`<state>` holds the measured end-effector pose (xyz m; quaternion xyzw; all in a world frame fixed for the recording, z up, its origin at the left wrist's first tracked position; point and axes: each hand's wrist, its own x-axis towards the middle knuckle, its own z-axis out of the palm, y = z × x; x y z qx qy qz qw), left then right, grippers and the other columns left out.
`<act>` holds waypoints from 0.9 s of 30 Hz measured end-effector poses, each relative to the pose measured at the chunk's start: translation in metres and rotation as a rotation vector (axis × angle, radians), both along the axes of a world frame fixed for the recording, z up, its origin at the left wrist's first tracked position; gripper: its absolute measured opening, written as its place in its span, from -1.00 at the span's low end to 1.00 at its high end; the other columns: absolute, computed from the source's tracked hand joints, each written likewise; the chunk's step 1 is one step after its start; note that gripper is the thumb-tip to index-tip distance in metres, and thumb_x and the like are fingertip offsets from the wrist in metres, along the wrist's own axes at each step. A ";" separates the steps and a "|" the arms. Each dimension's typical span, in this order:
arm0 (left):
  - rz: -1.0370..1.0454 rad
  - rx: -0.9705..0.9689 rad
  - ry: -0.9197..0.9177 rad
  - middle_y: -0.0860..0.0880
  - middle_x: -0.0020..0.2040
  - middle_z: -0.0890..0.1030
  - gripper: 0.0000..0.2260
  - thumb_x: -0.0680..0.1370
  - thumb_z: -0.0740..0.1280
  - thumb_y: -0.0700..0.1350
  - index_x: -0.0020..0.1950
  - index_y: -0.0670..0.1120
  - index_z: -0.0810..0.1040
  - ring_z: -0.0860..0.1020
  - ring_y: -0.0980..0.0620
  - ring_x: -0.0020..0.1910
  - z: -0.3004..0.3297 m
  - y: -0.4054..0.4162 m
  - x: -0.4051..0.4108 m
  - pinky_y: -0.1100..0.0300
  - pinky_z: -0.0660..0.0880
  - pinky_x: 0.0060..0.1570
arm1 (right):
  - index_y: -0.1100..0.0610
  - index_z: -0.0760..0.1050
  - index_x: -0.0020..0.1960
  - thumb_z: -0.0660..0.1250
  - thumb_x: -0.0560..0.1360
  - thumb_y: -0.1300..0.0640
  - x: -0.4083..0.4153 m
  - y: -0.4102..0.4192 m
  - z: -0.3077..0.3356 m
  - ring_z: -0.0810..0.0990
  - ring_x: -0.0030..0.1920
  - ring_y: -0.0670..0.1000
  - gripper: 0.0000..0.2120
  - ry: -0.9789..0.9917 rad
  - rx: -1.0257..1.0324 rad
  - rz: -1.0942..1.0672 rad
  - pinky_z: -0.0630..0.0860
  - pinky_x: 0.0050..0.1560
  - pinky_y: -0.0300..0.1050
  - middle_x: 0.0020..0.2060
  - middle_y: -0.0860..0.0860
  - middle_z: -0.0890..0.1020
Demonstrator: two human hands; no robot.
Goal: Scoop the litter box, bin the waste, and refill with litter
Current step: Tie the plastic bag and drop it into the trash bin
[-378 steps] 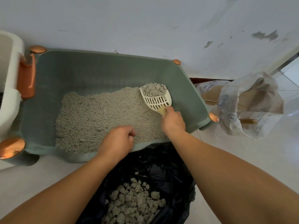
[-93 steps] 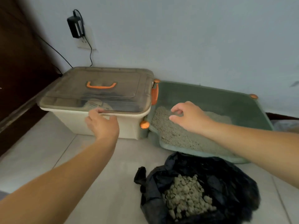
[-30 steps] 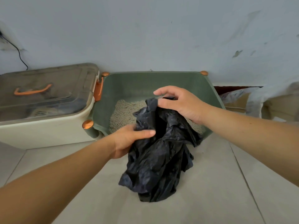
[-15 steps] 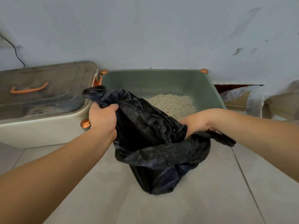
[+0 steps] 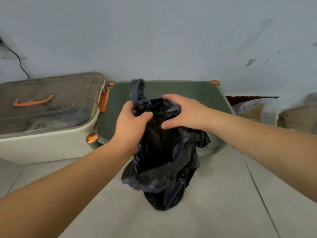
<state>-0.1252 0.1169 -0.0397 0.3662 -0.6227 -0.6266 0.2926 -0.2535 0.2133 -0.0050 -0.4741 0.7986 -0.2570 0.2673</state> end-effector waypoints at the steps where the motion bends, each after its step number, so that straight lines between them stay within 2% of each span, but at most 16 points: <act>1: -0.061 -0.074 -0.015 -0.04 -0.06 0.63 -0.80 0.47 0.35 -0.26 0.02 0.00 0.51 0.61 -0.04 -0.02 0.002 0.004 -0.001 0.04 0.55 0.02 | -0.10 0.27 0.43 0.54 0.30 -0.01 0.007 -0.003 0.000 0.43 0.30 -0.09 -0.22 -0.053 0.003 0.020 0.34 0.29 -0.21 0.33 -0.14 0.45; 4: -0.162 -0.345 -0.047 0.05 -0.08 0.62 -0.81 0.47 0.35 -0.22 0.04 0.00 0.56 0.58 0.09 -0.06 0.009 0.011 0.000 0.20 0.51 -0.02 | -0.11 0.54 0.06 0.54 0.31 0.06 0.019 -0.009 -0.005 0.59 0.05 -0.13 -0.64 -0.183 -0.047 0.088 0.49 0.18 -0.16 -0.01 -0.14 0.64; 6: -0.171 -0.511 -0.001 0.12 -0.08 0.57 -0.80 0.45 0.39 -0.13 0.05 0.06 0.55 0.53 0.19 -0.08 0.010 0.011 0.002 0.38 0.45 -0.06 | -0.03 0.59 -0.01 0.49 0.36 0.07 0.020 -0.010 -0.009 0.61 0.00 -0.09 -0.79 -0.177 -0.098 0.056 0.51 0.13 -0.13 -0.09 -0.09 0.66; 8: -0.128 -0.598 0.057 0.11 -0.03 0.45 -0.63 0.34 0.43 0.07 0.10 0.19 0.45 0.47 0.23 -0.05 0.006 0.003 0.008 0.45 0.42 -0.04 | 0.07 0.61 -0.02 0.45 0.42 0.10 0.015 -0.007 -0.008 0.62 -0.07 -0.08 -0.85 -0.210 -0.142 -0.010 0.51 0.03 -0.17 -0.15 -0.07 0.66; 9: -0.146 -0.588 0.050 0.08 0.03 0.42 -0.48 0.26 0.44 0.16 0.18 0.20 0.39 0.44 0.22 0.02 0.002 -0.003 0.011 0.44 0.41 0.05 | 0.07 0.61 -0.04 0.44 0.43 0.10 0.013 -0.005 -0.006 0.62 -0.10 -0.09 -0.88 -0.233 -0.154 -0.010 0.52 0.01 -0.19 -0.16 -0.07 0.66; 11: -0.356 -0.442 -0.008 0.04 0.20 0.43 -0.24 0.16 0.52 0.22 0.29 0.15 0.33 0.43 0.18 0.22 -0.006 -0.014 0.016 0.30 0.40 0.25 | 0.04 0.61 -0.07 0.44 0.43 0.10 0.011 -0.001 -0.003 0.63 -0.14 -0.12 -0.91 -0.295 -0.133 0.026 0.54 -0.02 -0.24 -0.18 -0.08 0.67; 12: -0.493 -0.317 -0.034 0.07 0.22 0.47 -0.22 0.12 0.58 0.18 0.27 0.16 0.33 0.46 0.19 0.25 -0.008 -0.016 0.017 0.28 0.44 0.22 | 0.03 0.61 -0.07 0.44 0.43 0.12 0.011 0.000 -0.002 0.64 -0.15 -0.12 -0.92 -0.353 -0.115 0.058 0.56 -0.02 -0.25 -0.18 -0.07 0.67; 14: -0.672 -0.092 -0.109 0.19 0.13 0.57 -0.34 0.15 0.62 0.01 0.15 0.22 0.40 0.54 0.29 0.15 -0.009 -0.015 0.018 0.41 0.50 0.03 | 0.09 0.60 -0.05 0.43 0.43 0.20 0.012 0.001 -0.001 0.64 -0.12 -0.03 -0.90 -0.506 -0.074 0.102 0.58 0.03 -0.15 -0.15 0.02 0.67; 15: -0.687 -0.021 -0.131 0.19 0.07 0.61 -0.46 0.22 0.60 -0.05 0.09 0.19 0.46 0.57 0.26 0.09 -0.011 -0.013 0.017 0.42 0.51 -0.03 | 0.14 0.59 -0.03 0.42 0.43 0.23 0.011 0.001 -0.001 0.64 -0.10 0.01 -0.87 -0.561 -0.057 0.105 0.58 0.05 -0.09 -0.12 0.07 0.66; 17: -0.538 0.038 -0.111 0.10 -0.01 0.67 -0.74 0.38 0.48 -0.13 0.02 0.07 0.56 0.62 0.17 0.00 -0.016 -0.014 0.011 0.33 0.51 0.00 | 0.16 0.58 0.02 0.42 0.42 0.25 0.003 0.001 0.000 0.65 -0.09 0.03 -0.82 -0.596 -0.065 0.056 0.59 0.06 -0.08 -0.11 0.09 0.66; 19: -0.307 0.147 -0.019 0.01 -0.10 0.68 -0.92 0.49 0.36 -0.17 -0.03 -0.06 0.60 0.63 0.09 -0.10 -0.018 -0.017 0.009 0.19 0.48 0.03 | 0.12 0.58 0.02 0.42 0.42 0.27 -0.012 0.001 -0.001 0.64 -0.11 0.01 -0.81 -0.610 -0.120 -0.099 0.59 0.00 -0.14 -0.14 0.05 0.66; 21: -0.053 0.330 0.076 -0.05 -0.13 0.67 -0.88 0.54 0.31 -0.15 0.02 -0.15 0.58 0.64 0.02 -0.15 -0.022 -0.026 0.011 0.12 0.51 0.00 | 0.12 0.59 -0.05 0.40 0.44 0.26 -0.032 0.003 -0.005 0.62 -0.16 0.05 -0.89 -0.659 -0.136 -0.352 0.57 -0.09 -0.13 -0.16 0.07 0.65; 23: 0.142 0.538 0.155 -0.10 -0.05 0.68 -0.77 0.54 0.28 -0.11 0.14 -0.17 0.56 0.67 -0.04 -0.15 -0.026 -0.039 0.020 0.10 0.57 -0.11 | 0.16 0.55 -0.11 0.35 0.49 0.24 -0.051 0.007 -0.011 0.60 -0.23 0.09 -0.99 -0.748 -0.072 -0.636 0.55 -0.19 -0.09 -0.16 0.14 0.63; 24: 0.205 0.619 0.180 -0.13 0.00 0.67 -0.73 0.53 0.27 -0.08 0.16 -0.17 0.55 0.68 -0.07 -0.12 -0.027 -0.043 0.024 0.09 0.59 -0.16 | 0.17 0.53 -0.11 0.32 0.51 0.23 -0.060 0.008 -0.014 0.59 -0.25 0.09 -0.97 -0.787 -0.055 -0.742 0.53 -0.22 -0.06 -0.16 0.14 0.61; 26: 0.296 0.696 0.209 -0.14 0.11 0.65 -0.65 0.46 0.28 -0.05 0.18 -0.17 0.55 0.66 -0.11 -0.02 -0.031 -0.051 0.029 0.03 0.60 -0.14 | 0.15 0.50 -0.08 0.27 0.55 0.25 -0.076 0.011 -0.020 0.56 -0.26 0.08 -0.94 -0.855 -0.122 -0.876 0.50 -0.18 0.00 -0.17 0.11 0.58; 27: 0.335 0.691 0.207 -0.13 0.13 0.64 -0.69 0.46 0.27 -0.06 0.14 -0.16 0.56 0.65 -0.11 0.00 -0.031 -0.051 0.030 0.01 0.59 -0.09 | 0.15 0.49 -0.04 0.25 0.56 0.25 -0.081 0.011 -0.021 0.56 -0.24 0.08 -0.94 -0.896 -0.203 -0.921 0.50 -0.16 0.00 -0.17 0.10 0.56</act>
